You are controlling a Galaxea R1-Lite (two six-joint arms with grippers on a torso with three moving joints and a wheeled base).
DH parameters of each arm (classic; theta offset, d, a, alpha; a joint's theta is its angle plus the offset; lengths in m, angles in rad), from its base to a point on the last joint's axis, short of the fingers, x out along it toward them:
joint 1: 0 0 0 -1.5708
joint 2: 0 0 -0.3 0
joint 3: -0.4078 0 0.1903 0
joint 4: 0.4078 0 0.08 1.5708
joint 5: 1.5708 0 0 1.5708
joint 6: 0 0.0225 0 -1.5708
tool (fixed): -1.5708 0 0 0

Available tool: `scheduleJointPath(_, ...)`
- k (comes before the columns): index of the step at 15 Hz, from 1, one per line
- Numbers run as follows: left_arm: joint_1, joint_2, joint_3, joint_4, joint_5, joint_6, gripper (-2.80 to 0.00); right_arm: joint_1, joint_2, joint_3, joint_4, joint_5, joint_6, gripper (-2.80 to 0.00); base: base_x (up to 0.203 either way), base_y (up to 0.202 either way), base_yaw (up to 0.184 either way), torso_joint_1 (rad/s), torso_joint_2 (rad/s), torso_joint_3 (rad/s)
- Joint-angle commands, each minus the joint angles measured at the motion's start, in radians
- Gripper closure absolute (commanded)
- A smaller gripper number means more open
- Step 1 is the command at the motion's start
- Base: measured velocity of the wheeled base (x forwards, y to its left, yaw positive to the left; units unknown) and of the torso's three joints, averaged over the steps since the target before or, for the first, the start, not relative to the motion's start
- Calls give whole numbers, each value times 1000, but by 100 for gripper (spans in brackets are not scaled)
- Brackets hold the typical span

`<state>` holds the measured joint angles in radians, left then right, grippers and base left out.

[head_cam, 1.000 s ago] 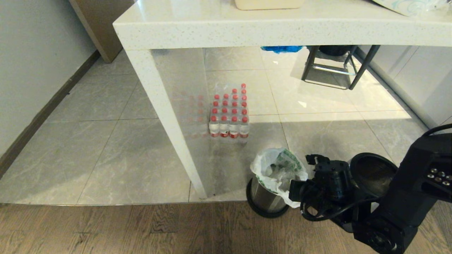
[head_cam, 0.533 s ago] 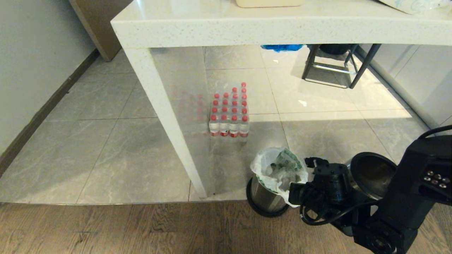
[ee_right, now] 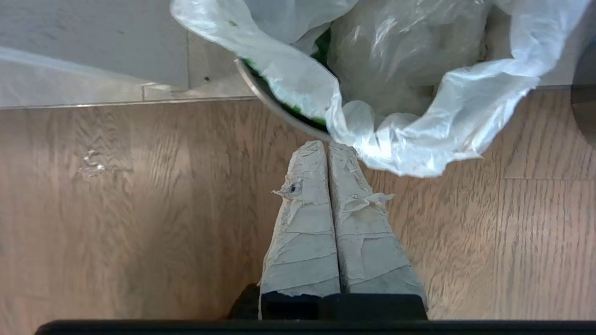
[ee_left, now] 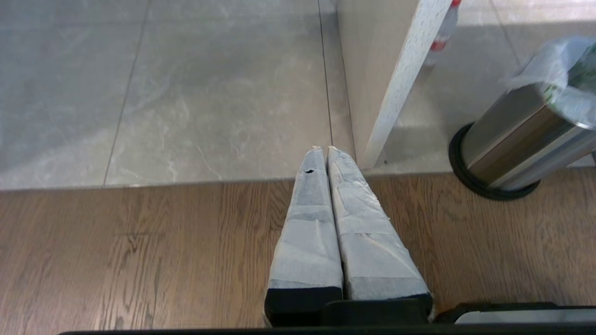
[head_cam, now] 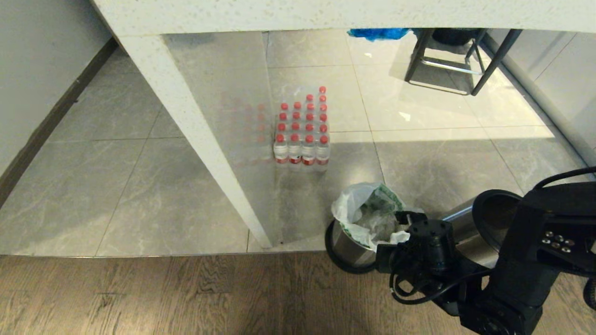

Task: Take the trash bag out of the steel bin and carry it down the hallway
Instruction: Pick up the trash bag

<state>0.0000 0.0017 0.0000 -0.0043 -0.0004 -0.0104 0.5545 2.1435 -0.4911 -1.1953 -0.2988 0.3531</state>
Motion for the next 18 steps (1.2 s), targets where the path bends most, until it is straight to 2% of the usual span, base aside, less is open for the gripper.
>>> scheduleJointPath(1,0,0,0,0,0,0,0,4,10,7,-17,-2,-1,0,0,0,0,2,2,-198)
scheduleJointPath(5,0,0,0,0,0,0,0,4,-7,11,-17,-9,-15,0,0,0,0,1,0,-125)
scheduleJointPath(8,0,0,0,0,0,0,0,4,-30,16,-25,-55,-39,0,0,0,0,2,1,-11)
scheduleJointPath(12,0,0,0,0,0,1,0,4,-7,0,-26,-54,-46,0,0,0,0,0,0,0)
scheduleJointPath(14,0,0,0,0,0,0,0,-6,34,-10,-29,-51,-136,0,0,0,0,0,0,0)
scheduleJointPath(18,0,0,0,0,0,0,0,-15,138,-25,-185,-61,-162,0,0,0,0,0,0,0)
